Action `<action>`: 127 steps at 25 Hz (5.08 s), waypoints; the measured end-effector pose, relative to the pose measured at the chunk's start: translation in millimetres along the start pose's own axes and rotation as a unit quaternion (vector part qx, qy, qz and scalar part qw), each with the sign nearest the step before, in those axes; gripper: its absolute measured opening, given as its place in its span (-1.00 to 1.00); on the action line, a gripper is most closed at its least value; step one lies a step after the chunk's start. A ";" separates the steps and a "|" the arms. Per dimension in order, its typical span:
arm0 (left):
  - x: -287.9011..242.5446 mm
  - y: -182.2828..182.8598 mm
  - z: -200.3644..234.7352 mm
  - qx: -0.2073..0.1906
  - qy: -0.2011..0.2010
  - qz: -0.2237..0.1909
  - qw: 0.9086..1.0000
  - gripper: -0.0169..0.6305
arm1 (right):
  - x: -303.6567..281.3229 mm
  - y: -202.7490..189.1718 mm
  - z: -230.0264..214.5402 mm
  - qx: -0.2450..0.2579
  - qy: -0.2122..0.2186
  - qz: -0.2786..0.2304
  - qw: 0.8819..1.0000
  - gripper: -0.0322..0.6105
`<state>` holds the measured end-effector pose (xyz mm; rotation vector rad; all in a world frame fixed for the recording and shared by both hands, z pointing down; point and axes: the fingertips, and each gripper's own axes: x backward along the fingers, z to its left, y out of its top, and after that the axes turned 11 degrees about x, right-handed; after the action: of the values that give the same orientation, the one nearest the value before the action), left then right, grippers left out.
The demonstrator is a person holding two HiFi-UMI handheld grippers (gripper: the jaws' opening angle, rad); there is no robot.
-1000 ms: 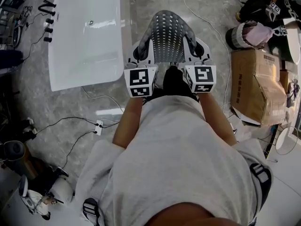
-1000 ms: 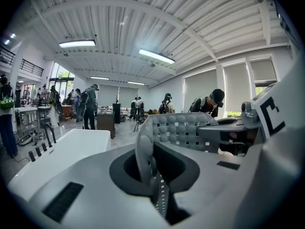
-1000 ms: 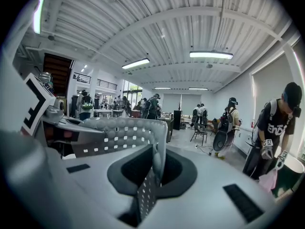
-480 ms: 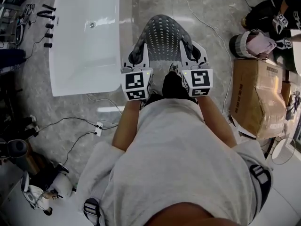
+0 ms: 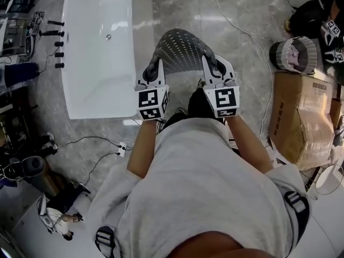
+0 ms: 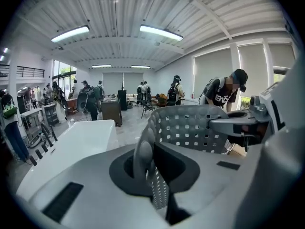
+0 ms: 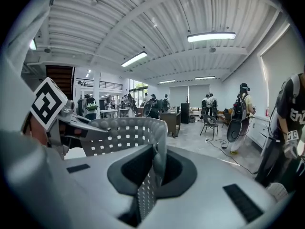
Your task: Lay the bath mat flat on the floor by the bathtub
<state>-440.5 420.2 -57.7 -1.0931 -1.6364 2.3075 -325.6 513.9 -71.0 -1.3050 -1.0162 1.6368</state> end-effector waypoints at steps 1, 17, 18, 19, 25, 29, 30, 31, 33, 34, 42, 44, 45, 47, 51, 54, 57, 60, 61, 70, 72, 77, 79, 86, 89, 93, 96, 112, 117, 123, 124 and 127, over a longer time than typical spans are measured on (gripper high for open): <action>-5.5 0.2 -3.1 0.000 0.001 0.003 1.000 -0.86 | -0.7 -2.4 -6.3 0.001 0.002 0.001 1.000 -0.82; -42.9 26.3 -26.5 0.015 0.010 -0.007 1.000 -0.86 | -22.3 -3.8 -73.3 0.017 0.007 -0.012 1.000 -0.82; -42.4 26.3 -26.1 0.017 0.011 -0.009 1.000 -0.86 | -23.2 -4.1 -74.8 0.018 0.007 -0.012 1.000 -0.82; -42.3 25.5 -25.6 0.019 0.012 -0.010 1.000 -0.86 | -24.0 -5.0 -75.9 0.019 0.008 -0.011 1.000 -0.82; -51.2 26.7 -12.4 0.026 0.014 -0.017 0.999 -0.86 | -36.9 -4.3 -73.1 0.029 0.009 -0.008 1.000 -0.82; -58.0 25.1 -2.9 0.036 0.016 -0.015 0.999 -0.86 | -48.3 -4.1 -71.5 0.040 0.017 -0.002 0.999 -0.82; -60.0 23.8 -0.8 0.040 0.018 -0.013 0.999 -0.86 | -50.2 -5.4 -71.3 0.043 0.020 0.000 0.999 -0.82; -62.8 22.9 1.2 0.043 0.019 -0.012 0.999 -0.86 | -52.4 -6.9 -71.7 0.045 0.022 0.002 0.999 -0.82; -68.8 23.5 5.4 0.047 0.020 -0.012 0.999 -0.86 | -57.7 -8.3 -73.9 0.048 0.024 0.004 0.999 -0.82; -70.7 23.8 7.5 0.049 0.020 -0.013 0.999 -0.86 | -60.3 -8.5 -74.1 0.049 0.025 0.005 0.998 -0.82; -89.8 18.6 24.7 0.059 0.023 -0.003 0.998 -0.86 | -84.8 -17.4 -70.0 0.055 0.042 0.025 0.997 -0.82; -98.4 18.8 30.2 0.059 0.023 0.002 0.998 -0.86 | -92.5 -20.0 -70.4 0.057 0.047 0.031 0.997 -0.82; -103.1 18.7 33.7 0.059 0.022 0.004 0.998 -0.86 | -96.9 -21.4 -70.5 0.059 0.049 0.035 0.996 -0.82; -112.8 18.0 43.5 0.061 0.022 0.007 0.998 -0.86 | -108.4 -23.9 -68.4 0.066 0.054 0.042 0.995 -0.82; -132.5 8.2 64.4 0.070 0.020 0.017 0.997 -0.86 | -135.8 -33.3 -53.8 0.080 0.087 0.056 0.991 -0.82; -150.6 -1.7 79.2 0.079 0.019 0.023 0.996 -0.86 | -155.5 -43.6 -44.2 0.094 0.112 0.066 0.987 -0.82; -168.9 -7.6 99.9 0.083 0.020 0.026 0.996 -0.86 | -176.8 -52.0 -36.6 0.107 0.124 0.071 0.984 -0.82; -185.9 -16.3 122.0 0.084 0.021 0.031 0.996 -0.86 | -200.3 -64.6 -29.7 0.109 0.126 0.082 0.983 -0.82; -191.5 -19.7 128.6 0.084 0.021 0.033 0.996 -0.86 | -208.1 -69.3 -27.8 0.108 0.125 0.087 0.982 -0.82; -251.2 -47.1 164.1 0.057 0.009 0.035 0.998 -0.86 | -265.1 -113.0 -19.0 0.119 0.136 0.097 0.979 -0.82; -266.3 -54.5 171.6 0.050 0.008 0.035 0.998 -0.86 | -278.4 -124.5 -17.0 0.120 0.145 0.097 0.977 -0.82; -296.5 -74.9 182.9 0.013 0.004 0.047 0.999 -0.86 | -304.5 -155.2 -10.4 0.118 0.147 0.090 0.978 -0.82; -304.0 -81.5 190.8 0.010 0.001 0.051 0.999 -0.86 | -316.7 -164.8 -9.0 0.116 0.139 0.091 0.979 -0.82; -324.3 -106.3 209.7 0.023 0.018 0.058 0.998 -0.86 | -336.7 -196.5 -13.4 0.096 0.124 0.112 0.981 -0.82; -332.8 -118.5 209.8 0.027 0.019 0.066 0.997 -0.86 | -338.2 -209.3 -11.9 0.082 0.112 0.123 0.983 -0.82; -343.2 -137.2 215.4 0.037 0.026 0.083 0.995 -0.85 | -341.8 -226.9 -11.0 0.067 0.090 0.145 0.983 -0.82; -351.8 -151.9 219.4 0.040 0.033 0.100 0.994 -0.85 | -345.2 -240.5 -10.6 0.060 0.090 0.159 0.981 -0.82; -426.0 -193.2 237.9 0.052 0.019 0.173 0.983 -0.85 | -398.8 -296.5 -28.7 0.073 0.106 0.214 0.968 -0.82; -451.2 -191.2 243.9 0.046 -0.006 0.200 0.979 -0.85 | -425.7 -301.9 -47.0 0.055 0.082 0.229 0.968 -0.82; -488.6 -179.1 250.4 0.037 -0.032 0.215 0.975 -0.85 | -454.9 -299.8 -64.8 0.048 0.066 0.250 0.965 -0.82; -494.6 -176.7 252.1 0.037 -0.035 0.217 0.975 -0.85 | -458.1 -299.3 -66.8 0.045 0.064 0.253 0.964 -0.82; -515.2 -168.7 252.8 0.033 -0.046 0.222 0.973 -0.85 | -467.8 -299.6 -76.6 0.032 0.051 0.258 0.964 -0.82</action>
<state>-266.4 50.4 379.1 -1.4867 -1.4471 2.6932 -147.9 198.9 357.6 -1.6856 -0.5794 1.9352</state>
